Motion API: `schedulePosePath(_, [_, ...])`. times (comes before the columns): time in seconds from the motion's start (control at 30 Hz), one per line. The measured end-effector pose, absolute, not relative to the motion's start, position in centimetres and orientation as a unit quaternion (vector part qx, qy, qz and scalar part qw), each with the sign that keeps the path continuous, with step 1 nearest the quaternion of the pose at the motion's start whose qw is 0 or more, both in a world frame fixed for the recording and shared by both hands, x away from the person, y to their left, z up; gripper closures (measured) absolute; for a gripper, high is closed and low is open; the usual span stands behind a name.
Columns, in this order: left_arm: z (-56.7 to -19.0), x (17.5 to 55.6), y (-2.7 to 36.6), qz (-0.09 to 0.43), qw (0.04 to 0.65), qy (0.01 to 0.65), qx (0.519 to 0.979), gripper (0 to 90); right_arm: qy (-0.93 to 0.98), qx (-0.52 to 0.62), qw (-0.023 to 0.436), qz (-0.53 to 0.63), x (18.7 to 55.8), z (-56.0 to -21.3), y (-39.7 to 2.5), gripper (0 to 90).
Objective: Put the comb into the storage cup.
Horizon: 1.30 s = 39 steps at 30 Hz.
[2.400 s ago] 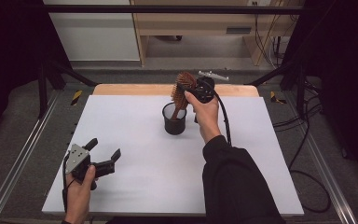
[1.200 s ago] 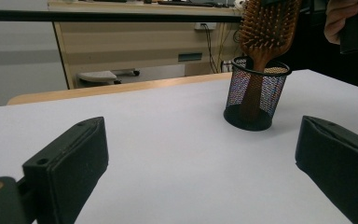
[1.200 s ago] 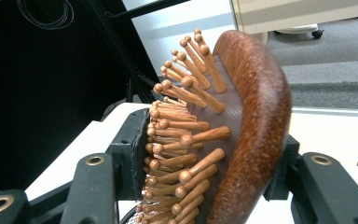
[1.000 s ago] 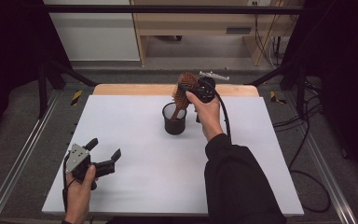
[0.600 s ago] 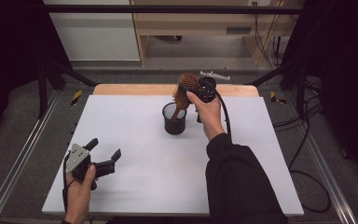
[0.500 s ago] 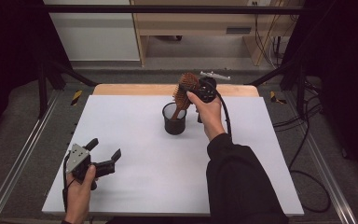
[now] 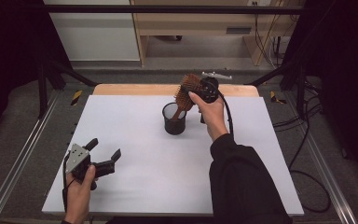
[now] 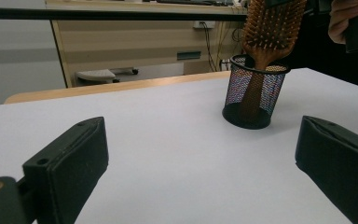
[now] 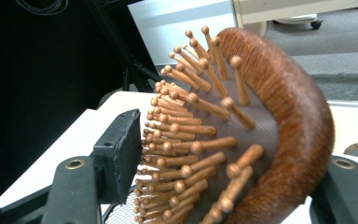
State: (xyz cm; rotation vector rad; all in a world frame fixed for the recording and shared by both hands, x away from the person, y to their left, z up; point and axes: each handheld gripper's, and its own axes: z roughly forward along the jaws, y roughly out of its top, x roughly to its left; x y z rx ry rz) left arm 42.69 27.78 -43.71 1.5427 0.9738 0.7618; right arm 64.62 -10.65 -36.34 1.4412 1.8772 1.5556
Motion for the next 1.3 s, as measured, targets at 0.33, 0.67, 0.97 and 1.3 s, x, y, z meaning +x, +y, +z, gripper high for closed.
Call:
schedulePosePath(0.33, [-43.69, 42.67, 27.84, 0.322, 0.550, 0.412, 0.651, 2.8, 0.664, 0.493, 0.173, 0.536, 64.36, -36.10, -10.59, 29.9])
schedulePosePath(0.67, [-43.69, 42.67, 27.87, 0.323, 0.550, 0.412, 0.651, 2.8, 0.670, 0.490, 0.187, 0.526, 64.11, -35.83, -10.71, 22.6])
schedulePosePath(0.97, [-43.69, 42.68, 27.87, 0.320, 0.551, 0.412, 0.651, 2.8, 0.672, 0.491, 0.181, 0.523, 63.96, -35.68, -10.58, 18.5])
schedulePosePath(1.3, [-43.69, 42.69, 27.90, 0.320, 0.551, 0.413, 0.651, 2.8, 0.675, 0.490, 0.187, 0.519, 63.76, -35.50, -10.42, 9.9])
